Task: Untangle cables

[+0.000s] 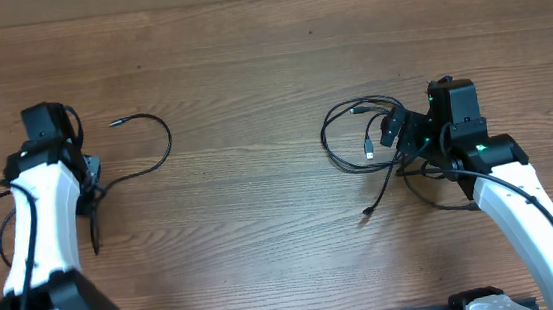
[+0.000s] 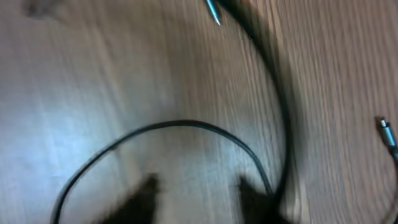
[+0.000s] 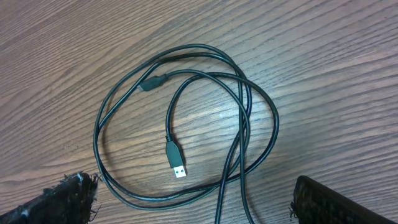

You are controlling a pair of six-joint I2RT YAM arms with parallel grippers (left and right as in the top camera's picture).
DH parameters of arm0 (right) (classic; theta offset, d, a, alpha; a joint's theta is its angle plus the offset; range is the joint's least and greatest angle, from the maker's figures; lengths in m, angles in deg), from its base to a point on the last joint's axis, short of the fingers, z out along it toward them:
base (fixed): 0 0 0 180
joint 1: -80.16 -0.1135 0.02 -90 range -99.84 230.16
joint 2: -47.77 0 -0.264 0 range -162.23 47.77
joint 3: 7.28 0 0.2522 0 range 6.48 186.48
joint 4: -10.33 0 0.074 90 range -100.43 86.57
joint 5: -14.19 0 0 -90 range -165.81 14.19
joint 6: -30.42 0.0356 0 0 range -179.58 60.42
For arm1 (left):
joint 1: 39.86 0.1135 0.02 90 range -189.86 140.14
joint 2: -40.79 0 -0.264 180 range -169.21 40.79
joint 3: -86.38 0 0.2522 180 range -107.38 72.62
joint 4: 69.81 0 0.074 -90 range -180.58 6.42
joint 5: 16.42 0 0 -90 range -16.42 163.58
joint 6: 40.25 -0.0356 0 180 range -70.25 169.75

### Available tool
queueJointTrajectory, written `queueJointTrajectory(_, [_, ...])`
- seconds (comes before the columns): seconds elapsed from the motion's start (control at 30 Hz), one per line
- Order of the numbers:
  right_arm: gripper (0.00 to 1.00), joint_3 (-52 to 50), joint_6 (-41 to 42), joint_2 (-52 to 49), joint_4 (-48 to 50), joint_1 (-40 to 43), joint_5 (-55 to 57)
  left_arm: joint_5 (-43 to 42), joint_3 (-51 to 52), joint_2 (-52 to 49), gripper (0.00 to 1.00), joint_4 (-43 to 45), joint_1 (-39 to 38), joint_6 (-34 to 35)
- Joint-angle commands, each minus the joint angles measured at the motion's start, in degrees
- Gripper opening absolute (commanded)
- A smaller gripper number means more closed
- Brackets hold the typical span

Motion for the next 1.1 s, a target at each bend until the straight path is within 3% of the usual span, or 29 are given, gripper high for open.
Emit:
queueJointTrajectory(0.0, [1.0, 0.8, 0.1, 1.1, 0.2, 0.2, -0.1, -0.2, 0.4, -2.0, 0.04, 3.3, 0.3, -0.1])
queueJointTrajectory(0.17, [1.0, 0.8, 0.1, 1.1, 0.2, 0.2, -0.2, 7.0, -3.7, -0.4, 0.04, 4.7, 3.6, -5.9])
queueJointTrajectory(0.33, [1.0, 0.8, 0.1, 1.1, 0.2, 0.2, -0.1, 8.8, -13.3, 0.5, 0.04, 0.2, 12.9, -8.9])
queueJointTrajectory(0.47, [1.0, 0.8, 0.1, 1.1, 0.2, 0.2, -0.2, -0.9, -20.0, 0.5, 0.04, -4.7, 23.6, -8.1])
queueJointTrajectory(0.53, [1.0, 0.8, 0.1, 1.1, 0.2, 0.2, -0.2, -12.2, -20.6, 0.5, 0.04, -5.8, 30.7, -4.8])
queueJointTrajectory(0.67, [1.0, 0.8, 0.1, 1.1, 0.2, 0.2, -0.2, -16.0, -20.5, 0.4, 0.04, -10.2, 36.6, 5.1])
queueJointTrajectory(0.77, [1.0, 0.8, 0.1, 1.1, 0.2, 0.2, -0.2, -16.0, -20.5, 0.4, 0.05, -11.3, 37.4, 8.7])
queueJointTrajectory(0.87, [1.0, 0.8, 0.1, 1.1, 0.2, 0.2, -0.2, -19.5, -20.5, 0.3, 0.12, -10.6, 36.4, 9.4])
queueJointTrajectory(1.07, [1.0, 0.8, 0.1, 1.1, 0.2, 0.2, -0.1, -28.4, -20.5, -0.8, 0.04, -6.9, 29.4, 9.4])
